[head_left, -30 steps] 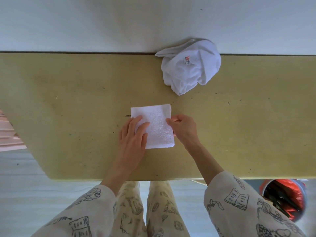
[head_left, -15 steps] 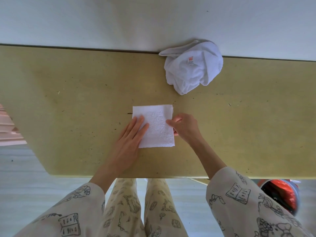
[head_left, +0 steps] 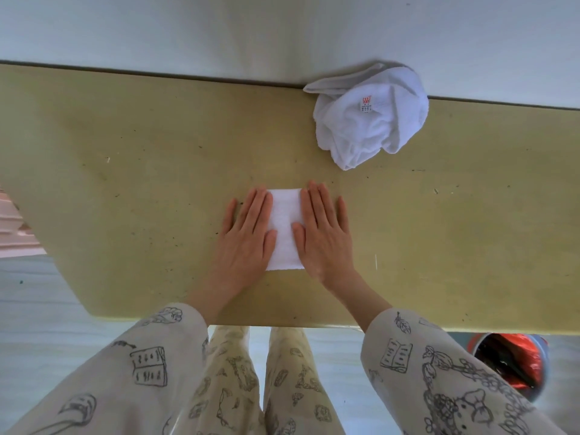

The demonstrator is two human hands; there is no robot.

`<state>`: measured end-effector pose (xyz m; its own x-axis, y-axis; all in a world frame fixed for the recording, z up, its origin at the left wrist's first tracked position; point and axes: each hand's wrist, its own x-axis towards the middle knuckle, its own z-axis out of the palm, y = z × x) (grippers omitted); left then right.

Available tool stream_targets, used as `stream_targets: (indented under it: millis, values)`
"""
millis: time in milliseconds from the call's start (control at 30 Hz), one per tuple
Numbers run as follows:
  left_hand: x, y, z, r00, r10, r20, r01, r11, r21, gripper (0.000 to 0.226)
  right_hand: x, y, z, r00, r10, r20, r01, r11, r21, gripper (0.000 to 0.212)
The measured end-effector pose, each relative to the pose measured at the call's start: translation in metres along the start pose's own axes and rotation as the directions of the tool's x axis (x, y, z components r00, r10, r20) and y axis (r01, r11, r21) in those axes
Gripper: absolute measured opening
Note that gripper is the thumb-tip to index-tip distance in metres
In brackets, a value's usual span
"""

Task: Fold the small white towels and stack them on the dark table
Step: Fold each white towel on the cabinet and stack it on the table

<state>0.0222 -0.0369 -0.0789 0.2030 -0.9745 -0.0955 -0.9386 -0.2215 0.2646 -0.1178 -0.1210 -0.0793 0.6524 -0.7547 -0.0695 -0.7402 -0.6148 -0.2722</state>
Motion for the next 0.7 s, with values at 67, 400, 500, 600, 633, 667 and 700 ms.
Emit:
stream_targets:
  millis: [67,400,500,600,633,667,700]
  values:
    - [-0.001,-0.002,0.0,1.0,0.008,0.001,-0.008,0.999,0.033,0.058,0.0,0.001,0.001,1.0,0.006,0.0,-0.006,1.0,-0.004,0.057]
    - [0.0,-0.015,-0.007,0.993,0.068,0.1,-0.076,0.994,0.081,0.066,0.002,-0.001,-0.002,0.999,0.031,0.033,-0.03,0.999,-0.032,0.059]
    - [-0.001,-0.027,-0.01,0.985,0.068,0.16,-0.083,0.992,0.094,0.07,0.002,-0.002,-0.002,0.999,0.035,0.033,-0.033,0.999,-0.043,0.058]
    - [-0.009,-0.043,-0.018,0.983,0.012,0.182,-0.033,0.993,0.111,0.068,0.002,-0.002,-0.002,0.999,0.042,0.033,-0.04,0.998,-0.048,0.058]
    - [-0.015,-0.045,-0.021,0.985,-0.007,0.173,-0.01,0.995,0.098,0.067,0.002,-0.002,-0.002,0.998,0.044,0.035,-0.042,0.998,-0.05,0.058]
    - [-0.02,-0.044,-0.022,0.987,-0.009,0.16,-0.003,0.997,0.076,0.067,0.002,-0.003,-0.002,0.998,0.044,0.034,-0.042,0.998,-0.055,0.059]
    - [-0.027,-0.04,-0.022,0.989,0.007,0.147,-0.015,0.999,0.049,0.068,0.003,-0.003,-0.001,0.999,0.043,0.031,-0.041,0.997,-0.061,0.058]
